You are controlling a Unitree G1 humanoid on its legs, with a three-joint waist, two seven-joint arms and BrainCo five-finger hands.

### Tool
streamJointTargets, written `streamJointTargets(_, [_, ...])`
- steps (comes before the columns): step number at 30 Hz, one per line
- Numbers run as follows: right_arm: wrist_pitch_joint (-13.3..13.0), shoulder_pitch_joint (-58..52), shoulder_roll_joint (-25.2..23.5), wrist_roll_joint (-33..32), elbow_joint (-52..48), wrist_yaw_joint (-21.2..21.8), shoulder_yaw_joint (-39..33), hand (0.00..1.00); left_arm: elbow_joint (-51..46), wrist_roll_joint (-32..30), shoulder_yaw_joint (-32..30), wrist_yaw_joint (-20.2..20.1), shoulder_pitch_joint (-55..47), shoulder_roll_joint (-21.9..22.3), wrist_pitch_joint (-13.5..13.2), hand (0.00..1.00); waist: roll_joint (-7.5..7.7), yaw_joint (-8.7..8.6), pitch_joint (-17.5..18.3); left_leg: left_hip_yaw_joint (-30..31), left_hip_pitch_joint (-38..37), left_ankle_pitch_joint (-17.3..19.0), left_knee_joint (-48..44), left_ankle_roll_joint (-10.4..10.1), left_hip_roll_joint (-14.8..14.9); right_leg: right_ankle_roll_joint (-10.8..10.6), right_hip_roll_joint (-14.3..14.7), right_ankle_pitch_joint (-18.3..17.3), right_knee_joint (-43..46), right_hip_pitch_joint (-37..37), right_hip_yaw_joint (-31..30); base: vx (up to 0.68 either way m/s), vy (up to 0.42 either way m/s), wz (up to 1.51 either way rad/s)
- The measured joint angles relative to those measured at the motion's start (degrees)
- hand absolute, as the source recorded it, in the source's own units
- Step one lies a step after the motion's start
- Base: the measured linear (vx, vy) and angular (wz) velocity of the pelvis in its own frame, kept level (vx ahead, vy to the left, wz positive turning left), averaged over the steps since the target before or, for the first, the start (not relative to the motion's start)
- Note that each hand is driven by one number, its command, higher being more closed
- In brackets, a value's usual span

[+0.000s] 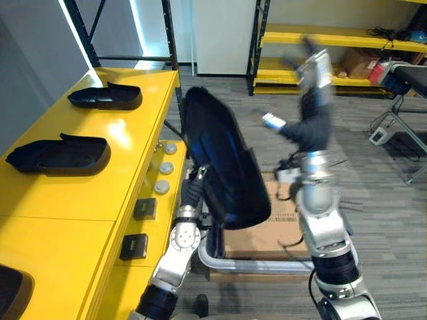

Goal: Walk over and take plastic housings, then place them on the shelf

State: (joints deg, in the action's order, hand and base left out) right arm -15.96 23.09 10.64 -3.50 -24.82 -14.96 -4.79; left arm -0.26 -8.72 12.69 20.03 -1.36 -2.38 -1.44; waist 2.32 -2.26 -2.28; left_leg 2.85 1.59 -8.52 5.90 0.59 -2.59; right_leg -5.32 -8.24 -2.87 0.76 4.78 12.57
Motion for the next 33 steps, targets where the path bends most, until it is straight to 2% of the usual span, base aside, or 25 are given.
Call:
streamJointTargets(3, [-1.40,-1.91,0.19,-4.31,0.63,-1.85,-9.96,0.00,-0.22,-0.71,-2.15,0.00,-0.03,0.11,-0.01,1.00,0.00,-0.07,0.00,-0.12,0.04,0.02,0.00,-0.01,0.03,0.04,0.02,0.03,-0.19,-0.01,-0.03,0.00,-0.001,-0.01])
streamJointTargets(6, [-2.96,-7.71,0.85,-9.55,4.29,-5.41,-20.16,0.00,-3.13,-0.89,-3.97,0.02,-1.70,0.39,-0.02,1.00,-0.02,-0.42,0.01,-0.06,0.31,0.03,0.00,-0.01,0.02,0.13,0.05,0.10,-0.62,-0.11,0.00,0.00,0.000,0.00])
streamJointTargets(9, [-3.07,-15.96,0.81,-10.53,10.40,-8.73,-24.79,0.00,-6.14,-0.90,-5.60,0.09,-4.14,0.65,-0.08,1.00,-0.12,-0.69,0.08,0.01,0.47,-0.02,-0.03,0.08,0.04,0.15,0.10,0.11,-0.87,-0.15,0.08,0.02,-0.010,0.00])
streamJointTargets(11, [-1.23,-21.85,0.24,-10.51,16.68,-9.68,-25.45,0.00,-8.20,-0.90,-6.22,0.11,-6.09,0.83,-0.09,1.00,-0.20,-0.86,0.12,0.00,0.48,0.04,-0.18,0.01,0.09,0.10,0.15,0.14,-0.91,-0.16,0.09,0.04,-0.018,-0.02])
streamJointTargets(13, [2.93,-28.24,-3.43,-10.45,24.95,-9.70,-26.64,0.00,-11.56,-0.94,-6.86,0.08,-9.02,1.10,-0.18,1.00,-0.43,-0.86,0.26,-0.19,0.48,0.17,-0.32,-0.16,0.28,-0.10,0.29,0.25,-0.77,-0.15,0.11,0.03,-0.021,-0.02])
streamJointTargets(16, [6.31,-33.69,-8.32,-10.22,33.04,-8.32,-26.65,0.00,-14.70,-0.95,-7.61,-0.19,-11.93,1.73,-0.57,1.00,-1.16,-0.83,0.70,-0.57,0.43,0.44,-0.31,-0.37,0.59,0.01,0.42,0.12,-0.66,-0.16,0.13,0.00,-0.006,-0.01])
streamJointTargets(19, [8.37,-37.87,-12.62,-9.22,44.09,-4.12,-24.83,0.00,-17.43,-0.94,-8.29,-1.80,-14.18,3.58,-1.58,1.00,-1.83,-0.42,1.09,-0.83,-0.08,1.48,-0.03,-0.55,0.95,0.45,0.28,-0.76,0.33,-0.03,0.15,0.00,0.000,0.00])
streamJointTargets(20, [8.55,-38.00,-12.83,-9.21,44.65,-3.86,-24.63,0.00,-17.57,-0.94,-8.30,-1.91,-14.26,3.64,-1.64,1.00,-1.83,-0.36,1.09,-0.84,-0.13,1.54,-0.03,-0.55,0.96,0.47,0.28,-0.81,0.38,0.00,0.15,0.00,0.000,0.00])
streamJointTargets(22, [10.30,-39.28,-14.16,-9.20,52.03,-0.59,-21.31,0.00,-18.68,-0.94,-8.27,-2.96,-15.82,4.27,-2.31,1.00,-1.97,-0.14,1.22,-1.30,-0.56,1.78,-0.01,-0.44,1.29,0.34,0.27,-1.55,1.35,0.11,0.18,-0.01,-0.007,-0.02])
streamJointTargets(25, [11.11,-38.82,-14.67,-9.25,59.85,3.66,-17.74,0.00,-18.68,-0.93,-8.08,-4.47,-16.32,4.54,-2.30,1.00,-2.03,0.13,1.22,-1.21,-0.43,1.78,-0.01,-0.43,1.47,0.06,0.20,-1.79,2.38,0.43,1.51,-0.02,-0.012,0.17])
streamJointTargets(28, [12.21,-38.52,-14.65,-9.13,65.23,5.34,-15.04,0.00,-18.69,-0.92,-7.63,-5.16,-16.41,4.57,-2.33,1.00,-1.55,0.48,0.92,0.21,-0.50,1.75,-0.02,-0.45,1.18,-0.10,-0.24,-3.54,4.80,1.24,4.34,-0.01,-0.025,0.55])
streamJointTargets(31, [12.44,-38.28,-14.51,-8.26,68.61,5.51,-12.99,0.00,-18.72,-0.87,-5.80,-5.17,-16.16,4.54,-2.33,1.00,-1.33,1.76,0.15,5.71,1.01,0.31,-0.78,-1.51,-0.48,-0.24,-2.05,-7.23,10.55,0.94,11.16,0.02,-0.056,1.08])
streamJointTargets(33, [12.37,-37.04,-14.23,-7.74,68.99,5.53,-10.81,0.00,-19.07,-0.85,-4.76,-5.07,-15.34,4.60,-2.32,1.00,-1.45,2.21,-1.25,8.96,3.98,0.65,-3.15,-1.15,-1.74,-0.24,-3.58,-9.07,13.45,0.76,15.95,-0.02,-0.045,1.38])
